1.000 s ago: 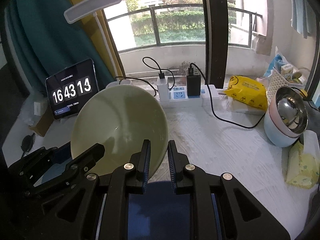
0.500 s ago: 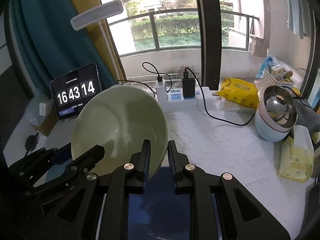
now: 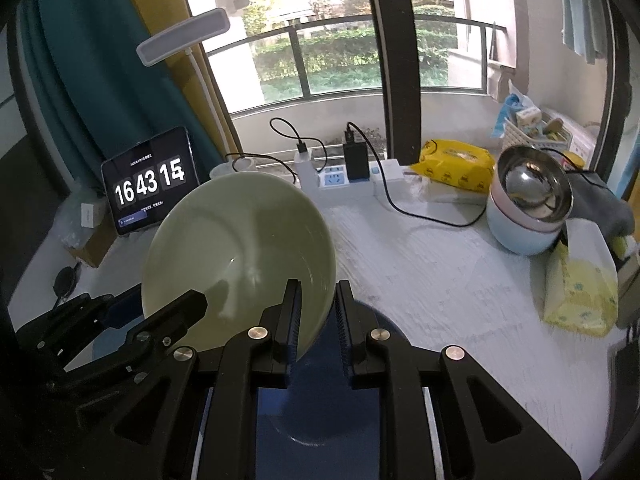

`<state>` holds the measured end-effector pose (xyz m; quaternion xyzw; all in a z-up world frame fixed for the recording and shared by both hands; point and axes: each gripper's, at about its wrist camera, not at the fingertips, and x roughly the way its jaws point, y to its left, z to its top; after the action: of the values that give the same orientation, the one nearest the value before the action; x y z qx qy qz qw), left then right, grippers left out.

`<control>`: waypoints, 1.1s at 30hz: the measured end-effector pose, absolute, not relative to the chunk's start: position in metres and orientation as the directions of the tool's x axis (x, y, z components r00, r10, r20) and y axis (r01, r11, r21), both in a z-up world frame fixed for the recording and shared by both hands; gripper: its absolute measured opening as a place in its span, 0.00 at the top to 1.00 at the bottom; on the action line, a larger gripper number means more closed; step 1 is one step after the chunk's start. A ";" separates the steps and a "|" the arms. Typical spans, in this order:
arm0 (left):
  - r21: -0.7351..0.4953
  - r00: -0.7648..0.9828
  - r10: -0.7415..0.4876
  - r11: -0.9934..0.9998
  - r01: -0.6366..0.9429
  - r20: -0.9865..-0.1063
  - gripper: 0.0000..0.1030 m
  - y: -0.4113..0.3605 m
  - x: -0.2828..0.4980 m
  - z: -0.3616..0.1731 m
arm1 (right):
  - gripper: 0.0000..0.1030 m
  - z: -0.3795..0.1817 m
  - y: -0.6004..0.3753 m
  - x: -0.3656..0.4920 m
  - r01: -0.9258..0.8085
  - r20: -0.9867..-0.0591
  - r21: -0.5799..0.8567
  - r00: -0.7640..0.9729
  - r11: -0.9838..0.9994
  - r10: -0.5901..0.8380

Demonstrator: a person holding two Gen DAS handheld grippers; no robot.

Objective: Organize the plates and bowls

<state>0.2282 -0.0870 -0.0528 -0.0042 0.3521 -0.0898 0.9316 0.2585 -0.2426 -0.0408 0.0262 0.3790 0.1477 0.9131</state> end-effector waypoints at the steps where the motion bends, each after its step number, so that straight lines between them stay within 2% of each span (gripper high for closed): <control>1: -0.072 0.733 -0.172 0.983 0.167 -0.659 0.67 -0.089 0.227 -0.055 | 0.82 -0.043 -0.245 0.257 -0.246 -0.687 0.163 0.667 0.955 0.289; 24: -0.046 0.659 -0.172 0.978 0.205 -0.732 0.67 -0.115 0.205 -0.100 | 0.82 -0.100 -0.276 0.230 -0.170 -0.765 0.201 0.588 0.965 0.263; 26: -0.069 0.652 -0.218 0.967 0.246 -0.726 0.67 -0.118 0.202 -0.102 | 0.82 -0.102 -0.276 0.228 -0.167 -0.768 0.194 0.587 0.967 0.256; 27: -0.061 0.652 -0.227 0.962 0.267 -0.724 0.70 -0.124 0.199 -0.100 | 0.82 -0.102 -0.276 0.227 -0.175 -0.765 0.203 0.586 0.963 0.268; 29: -0.003 0.694 -0.183 0.968 0.253 -0.696 0.70 -0.129 0.194 -0.094 | 0.87 -0.095 -0.271 0.224 -0.200 -0.753 0.193 0.597 0.961 0.275; 33: -0.011 0.692 -0.191 0.967 0.256 -0.696 0.68 -0.128 0.197 -0.091 | 0.87 -0.087 -0.270 0.226 -0.186 -0.747 0.152 0.621 0.971 0.236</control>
<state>0.1969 -0.1277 -0.0909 0.0434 0.3732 -0.1216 0.9187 0.2258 -0.2703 -0.0873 0.0297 0.4191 0.1170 0.8999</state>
